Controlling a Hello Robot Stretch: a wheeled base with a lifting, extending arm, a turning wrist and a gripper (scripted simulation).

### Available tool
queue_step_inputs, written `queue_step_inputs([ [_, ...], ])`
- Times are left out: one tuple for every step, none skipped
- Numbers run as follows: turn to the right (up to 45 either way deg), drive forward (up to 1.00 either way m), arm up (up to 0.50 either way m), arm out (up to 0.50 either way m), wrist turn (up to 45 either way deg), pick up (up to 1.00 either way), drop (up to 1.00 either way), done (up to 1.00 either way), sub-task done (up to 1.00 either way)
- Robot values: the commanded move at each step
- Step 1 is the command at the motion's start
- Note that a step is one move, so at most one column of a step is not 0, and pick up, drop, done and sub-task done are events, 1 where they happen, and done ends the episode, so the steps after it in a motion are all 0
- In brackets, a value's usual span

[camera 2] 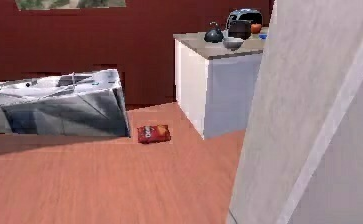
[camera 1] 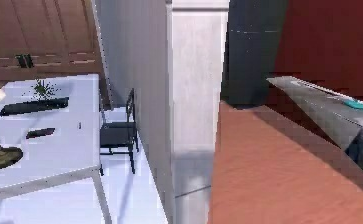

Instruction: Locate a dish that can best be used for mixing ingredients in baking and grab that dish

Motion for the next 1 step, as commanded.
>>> queue_step_inputs([
  [-45.0,0.0,0.0,0.0,0.0,0.0,0.0,0.0,0.0],
])
